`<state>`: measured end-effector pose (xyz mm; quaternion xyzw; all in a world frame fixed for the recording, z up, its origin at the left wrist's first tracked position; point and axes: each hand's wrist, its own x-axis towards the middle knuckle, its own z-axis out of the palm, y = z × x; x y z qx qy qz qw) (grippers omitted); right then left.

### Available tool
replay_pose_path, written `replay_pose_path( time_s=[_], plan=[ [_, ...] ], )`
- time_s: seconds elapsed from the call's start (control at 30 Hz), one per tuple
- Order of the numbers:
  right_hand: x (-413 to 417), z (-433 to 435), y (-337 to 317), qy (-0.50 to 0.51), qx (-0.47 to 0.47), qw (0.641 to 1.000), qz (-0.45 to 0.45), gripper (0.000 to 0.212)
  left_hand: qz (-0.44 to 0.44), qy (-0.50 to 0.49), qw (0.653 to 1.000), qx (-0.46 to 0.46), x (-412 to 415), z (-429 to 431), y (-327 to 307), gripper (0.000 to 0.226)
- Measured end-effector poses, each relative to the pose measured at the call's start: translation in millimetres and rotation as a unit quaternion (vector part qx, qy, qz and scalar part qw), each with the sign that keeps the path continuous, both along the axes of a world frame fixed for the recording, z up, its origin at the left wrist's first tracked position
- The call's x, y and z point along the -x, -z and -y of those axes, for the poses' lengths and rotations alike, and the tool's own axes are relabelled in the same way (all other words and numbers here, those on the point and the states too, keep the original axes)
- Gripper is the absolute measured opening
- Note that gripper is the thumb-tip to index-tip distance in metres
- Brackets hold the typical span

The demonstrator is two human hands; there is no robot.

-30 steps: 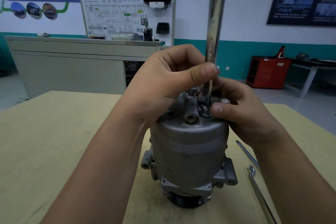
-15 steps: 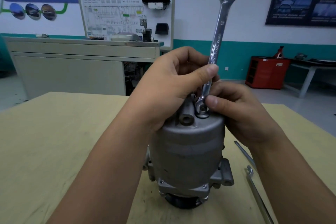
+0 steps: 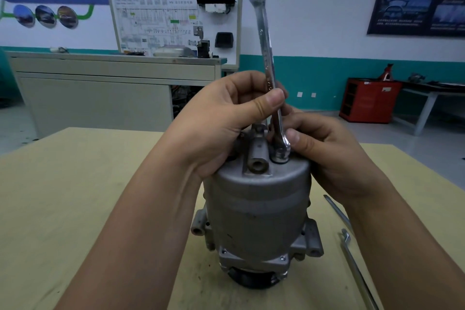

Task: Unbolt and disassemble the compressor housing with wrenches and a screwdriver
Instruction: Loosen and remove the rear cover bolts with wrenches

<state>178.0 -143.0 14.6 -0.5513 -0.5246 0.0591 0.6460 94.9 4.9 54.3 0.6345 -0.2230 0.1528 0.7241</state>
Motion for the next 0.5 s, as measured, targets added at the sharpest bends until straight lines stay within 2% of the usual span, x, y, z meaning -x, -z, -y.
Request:
replay_pose_path(
  time_s=[0.13, 0.5],
  plan=[
    [2.1, -0.2, -1.3, -0.003, 0.009, 1.000, -0.006, 0.034, 0.016, -0.009, 1.000, 0.012, 0.9, 0.0, -0.3, 0.019],
    [1.9, 1.1, -2.5, -0.011, 0.000, 1.000, 0.000, 0.026, 0.024, -0.044, 0.998, 0.028, -0.1, 1.8, 0.7, 0.015]
  ],
)
